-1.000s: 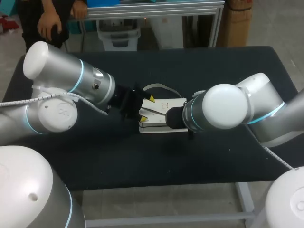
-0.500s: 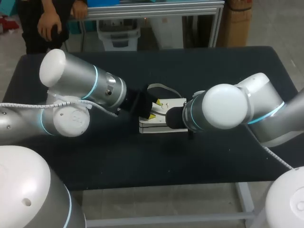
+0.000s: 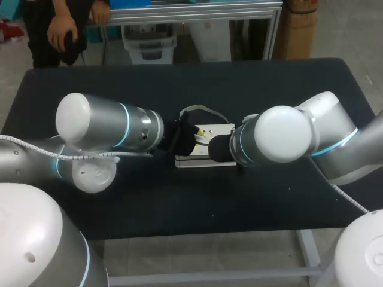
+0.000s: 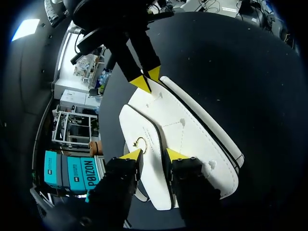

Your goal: Pick up the bag, open it, inspect its contents, close it, and place it on the opposite side

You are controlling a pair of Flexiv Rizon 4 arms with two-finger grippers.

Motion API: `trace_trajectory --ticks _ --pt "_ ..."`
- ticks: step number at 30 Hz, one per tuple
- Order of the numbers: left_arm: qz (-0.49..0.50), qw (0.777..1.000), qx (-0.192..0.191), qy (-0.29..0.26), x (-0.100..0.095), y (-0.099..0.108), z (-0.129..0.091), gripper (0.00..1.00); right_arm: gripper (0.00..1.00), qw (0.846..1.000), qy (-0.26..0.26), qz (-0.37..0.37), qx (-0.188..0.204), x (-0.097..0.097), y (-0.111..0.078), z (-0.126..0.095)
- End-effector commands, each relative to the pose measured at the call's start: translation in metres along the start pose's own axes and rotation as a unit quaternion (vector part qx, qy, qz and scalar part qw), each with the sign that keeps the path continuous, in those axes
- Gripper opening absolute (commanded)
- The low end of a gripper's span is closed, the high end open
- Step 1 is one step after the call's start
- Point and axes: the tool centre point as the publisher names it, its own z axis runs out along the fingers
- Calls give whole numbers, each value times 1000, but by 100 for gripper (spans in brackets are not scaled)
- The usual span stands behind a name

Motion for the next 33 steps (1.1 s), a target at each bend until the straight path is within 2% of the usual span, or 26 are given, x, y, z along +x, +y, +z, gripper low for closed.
trace_trajectory --ticks 1,3,4,5,8,17,21,26,33 --pt "-1 1000 -21 -7 3 1 11 26 0 1000 -2 0 -1 3 -1 1" --pt "-11 1000 -24 -11 2 3 13 6 0 1000 -2 0 -1 3 -1 1" --pt "-16 999 -26 -9 1 5 14 0 0 1000 -2 0 -1 3 -1 1" --pt "-24 999 -30 -11 1 6 14 0 0 1000 -2 0 -1 3 -1 1" --pt "-56 998 -8 -11 -4 10 12 0 0 1000 -2 0 -1 3 -1 1" --pt "-139 988 61 -26 -28 28 -19 0 0 1000 -2 0 -1 3 -1 1" --pt "-164 984 68 -28 -39 37 -31 0 0 1000 -2 0 -1 3 -1 1" --pt "-185 981 58 -19 -52 48 -39 0 0 1000 -2 0 -1 3 -1 1" --pt "-192 979 68 2 -47 50 -34 0 0 1000 -2 0 -1 3 -1 1"
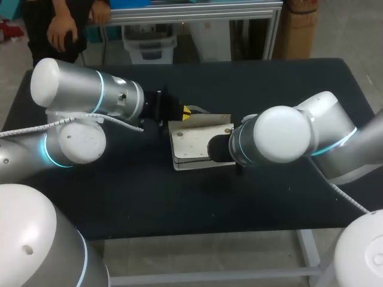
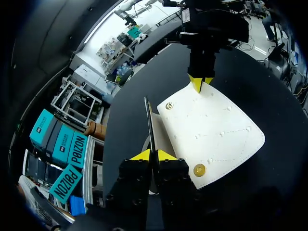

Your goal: Pick up the bag, open it, inspect its contents, close it, and place it on the opposite side

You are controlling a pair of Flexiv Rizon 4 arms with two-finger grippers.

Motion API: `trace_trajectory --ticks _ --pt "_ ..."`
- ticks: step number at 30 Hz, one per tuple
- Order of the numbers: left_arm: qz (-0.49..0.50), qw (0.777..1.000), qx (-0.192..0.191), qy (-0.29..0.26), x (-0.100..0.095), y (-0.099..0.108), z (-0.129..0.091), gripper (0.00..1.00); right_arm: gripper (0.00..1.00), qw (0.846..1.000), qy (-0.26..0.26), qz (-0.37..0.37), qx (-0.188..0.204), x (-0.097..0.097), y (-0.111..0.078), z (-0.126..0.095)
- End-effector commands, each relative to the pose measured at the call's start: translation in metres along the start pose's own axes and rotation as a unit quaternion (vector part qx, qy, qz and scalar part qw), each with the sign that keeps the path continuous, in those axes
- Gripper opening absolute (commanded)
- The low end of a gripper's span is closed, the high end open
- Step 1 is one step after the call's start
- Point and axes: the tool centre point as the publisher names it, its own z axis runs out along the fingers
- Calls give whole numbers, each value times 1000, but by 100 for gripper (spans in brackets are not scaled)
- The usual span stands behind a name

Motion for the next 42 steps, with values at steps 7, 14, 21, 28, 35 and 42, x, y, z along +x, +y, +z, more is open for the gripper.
trace_trajectory --ticks 7,14,21,28,35,42 --pt "2 1000 13 24 9 4 8 72 0 1000 -2 0 -1 3 -3 1" --pt "-3 999 3 38 16 -4 13 76 0 1000 -2 0 -1 3 -3 1" --pt "3 999 3 42 22 -7 25 65 0 1000 -2 0 -1 3 -3 1" --pt "-13 998 -6 57 16 0 46 48 0 1000 -2 0 -1 3 -3 1" --pt "-22 997 -16 76 8 3 56 47 0 1000 -2 0 -1 3 -3 1" --pt "-32 995 -30 87 5 8 59 38 0 1000 -2 0 -1 3 -3 1"
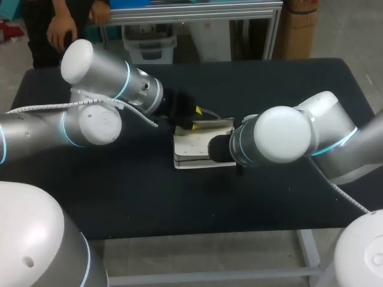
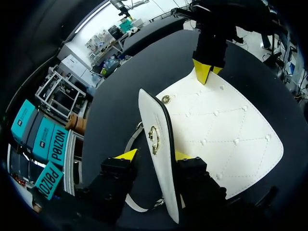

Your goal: Pick up the bag, open it, inspect its contents, close it, and place it on the opposite side

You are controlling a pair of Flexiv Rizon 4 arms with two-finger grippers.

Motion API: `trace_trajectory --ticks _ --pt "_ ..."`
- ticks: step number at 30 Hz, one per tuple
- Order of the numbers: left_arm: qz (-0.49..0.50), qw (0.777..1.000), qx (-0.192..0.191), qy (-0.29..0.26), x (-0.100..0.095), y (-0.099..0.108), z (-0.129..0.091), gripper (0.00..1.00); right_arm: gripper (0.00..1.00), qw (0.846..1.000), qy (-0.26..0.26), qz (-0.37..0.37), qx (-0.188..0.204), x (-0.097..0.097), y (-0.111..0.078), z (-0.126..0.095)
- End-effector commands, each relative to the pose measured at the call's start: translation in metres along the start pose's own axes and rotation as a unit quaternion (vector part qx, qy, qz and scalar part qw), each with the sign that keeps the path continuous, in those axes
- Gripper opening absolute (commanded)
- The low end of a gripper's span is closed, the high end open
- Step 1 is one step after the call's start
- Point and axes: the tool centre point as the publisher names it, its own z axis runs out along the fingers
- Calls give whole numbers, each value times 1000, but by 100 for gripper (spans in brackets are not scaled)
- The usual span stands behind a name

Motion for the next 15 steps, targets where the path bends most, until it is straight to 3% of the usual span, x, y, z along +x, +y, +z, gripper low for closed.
trace_trajectory --ticks 1,3,5,15 --pt "-4 1000 -10 8 -5 -1 2 37 0 1000 -2 0 -1 2 -2 1" --pt "-6 1000 -12 10 -5 0 3 31 0 1000 -2 0 -1 2 -2 1" --pt "-9 1000 -12 11 -6 0 2 0 0 1000 -2 0 -1 2 -2 1" --pt "-33 998 2 49 -12 1 -8 0 0 1000 -2 0 -1 2 -2 1"
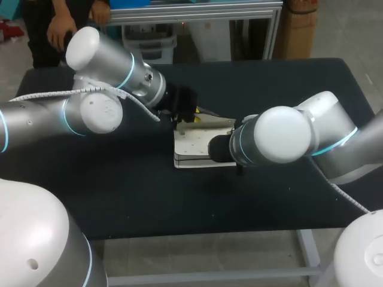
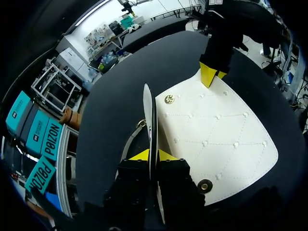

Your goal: Pick up the bag, open it, inspect its contents, close it, and place it on the opposite side

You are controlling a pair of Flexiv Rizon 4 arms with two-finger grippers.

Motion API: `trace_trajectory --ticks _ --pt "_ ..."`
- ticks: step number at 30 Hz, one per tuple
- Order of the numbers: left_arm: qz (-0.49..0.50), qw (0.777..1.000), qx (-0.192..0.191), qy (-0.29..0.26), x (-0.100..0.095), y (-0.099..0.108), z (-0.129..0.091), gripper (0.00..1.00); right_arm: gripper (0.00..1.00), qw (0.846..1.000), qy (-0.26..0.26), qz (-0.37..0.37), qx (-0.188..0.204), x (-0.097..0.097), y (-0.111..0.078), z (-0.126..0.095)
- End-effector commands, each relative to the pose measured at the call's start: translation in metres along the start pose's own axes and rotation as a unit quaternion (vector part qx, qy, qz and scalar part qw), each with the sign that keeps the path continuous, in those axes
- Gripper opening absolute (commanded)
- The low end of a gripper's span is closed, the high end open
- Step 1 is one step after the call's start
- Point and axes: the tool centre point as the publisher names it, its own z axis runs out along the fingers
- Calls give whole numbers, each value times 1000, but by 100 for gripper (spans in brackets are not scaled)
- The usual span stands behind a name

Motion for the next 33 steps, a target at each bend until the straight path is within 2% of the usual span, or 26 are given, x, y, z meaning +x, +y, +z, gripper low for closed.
trace_trajectory --ticks 1,10,11,12,13,14,25,33 --pt "-2 1000 5 19 -7 2 -8 0 0 1000 -2 0 -1 2 -2 1" --pt "-22 999 30 36 -16 0 -18 0 0 1000 -2 0 -1 2 -2 1" --pt "-24 999 33 35 -17 0 -19 0 18 1000 -2 0 -1 2 -2 1" --pt "-26 998 36 33 -18 0 -20 0 44 1000 -2 0 -1 2 -2 1" --pt "-27 998 36 32 -18 -1 -21 0 80 1000 -2 0 -1 2 -2 1" --pt "-28 998 37 30 -19 -1 -22 0 100 1000 -2 0 -1 2 -2 1" --pt "-31 999 39 -15 -34 -11 -43 0 100 999 -25 32 7 -21 -3 -26" --pt "-37 997 25 -57 -46 -15 -58 0 100 998 -40 49 2 -38 -7 -50"
